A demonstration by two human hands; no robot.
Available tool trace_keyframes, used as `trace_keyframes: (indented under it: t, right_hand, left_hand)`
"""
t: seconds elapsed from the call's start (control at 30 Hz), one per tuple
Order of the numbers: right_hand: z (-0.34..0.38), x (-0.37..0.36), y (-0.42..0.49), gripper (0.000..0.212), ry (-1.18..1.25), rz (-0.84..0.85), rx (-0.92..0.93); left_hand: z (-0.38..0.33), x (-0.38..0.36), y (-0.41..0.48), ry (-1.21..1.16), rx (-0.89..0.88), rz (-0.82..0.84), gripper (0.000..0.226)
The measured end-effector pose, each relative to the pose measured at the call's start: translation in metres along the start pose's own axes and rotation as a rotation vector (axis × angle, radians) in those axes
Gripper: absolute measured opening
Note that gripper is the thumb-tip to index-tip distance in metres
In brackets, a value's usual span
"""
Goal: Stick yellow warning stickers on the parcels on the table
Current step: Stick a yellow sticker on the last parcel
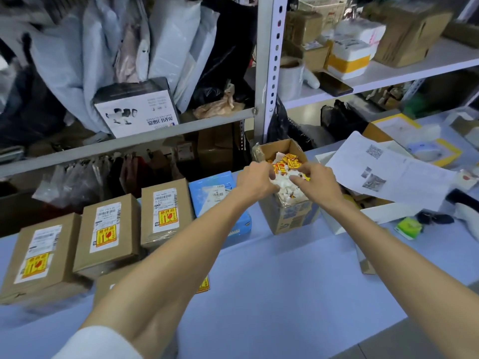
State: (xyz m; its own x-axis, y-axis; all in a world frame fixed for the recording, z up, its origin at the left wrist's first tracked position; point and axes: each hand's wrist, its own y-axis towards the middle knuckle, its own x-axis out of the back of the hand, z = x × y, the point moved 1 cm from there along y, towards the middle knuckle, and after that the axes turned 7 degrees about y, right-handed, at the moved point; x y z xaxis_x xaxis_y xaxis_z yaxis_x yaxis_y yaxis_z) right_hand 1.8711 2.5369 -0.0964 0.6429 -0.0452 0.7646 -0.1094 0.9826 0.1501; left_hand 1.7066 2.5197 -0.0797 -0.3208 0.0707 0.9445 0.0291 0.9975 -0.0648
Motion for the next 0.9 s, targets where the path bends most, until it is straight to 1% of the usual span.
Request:
trace_keyframes:
  t: [0.1,0.2,0.4,0.47,0.6,0.73,0.83,0.9]
  right_hand:
    - [0.018,-0.006,-0.004,0.044,-0.022,0.063,0.087]
    - [0.048,-0.023,-0.015,0.048,-0.060,0.144,0.204]
    - [0.132,-0.083,-0.046,0.056,-0.103,0.406,0.396]
    - [0.159,-0.105,-0.059,0.058,-0.108,0.470,0.449]
    - [0.199,-0.144,-0.089,0.058,-0.083,0.521,0.497]
    - [0.223,-0.181,-0.117,0.058,-0.073,0.614,0.513]
    - [0.234,-0.201,-0.136,0.051,-0.088,0.646,0.514]
    - [0.235,-0.211,-0.148,0.040,-0.077,0.659,0.502]
  left_hand:
    - [0.014,0.004,-0.012,-0.003,0.032,-0.017,0.031]
    - [0.044,0.011,-0.036,-0.046,0.088,-0.021,0.031]
    - [0.133,0.030,-0.109,-0.069,0.270,-0.034,0.030]
    - [0.165,0.036,-0.137,-0.128,0.326,-0.058,0.027]
    - [0.220,0.036,-0.199,-0.193,0.443,-0.054,0.025]
    - [0.267,0.022,-0.250,-0.271,0.541,-0.110,0.021]
    - [0.291,0.009,-0.277,-0.333,0.594,-0.132,0.022]
    - [0.302,-0.002,-0.291,-0.396,0.613,-0.144,0.020]
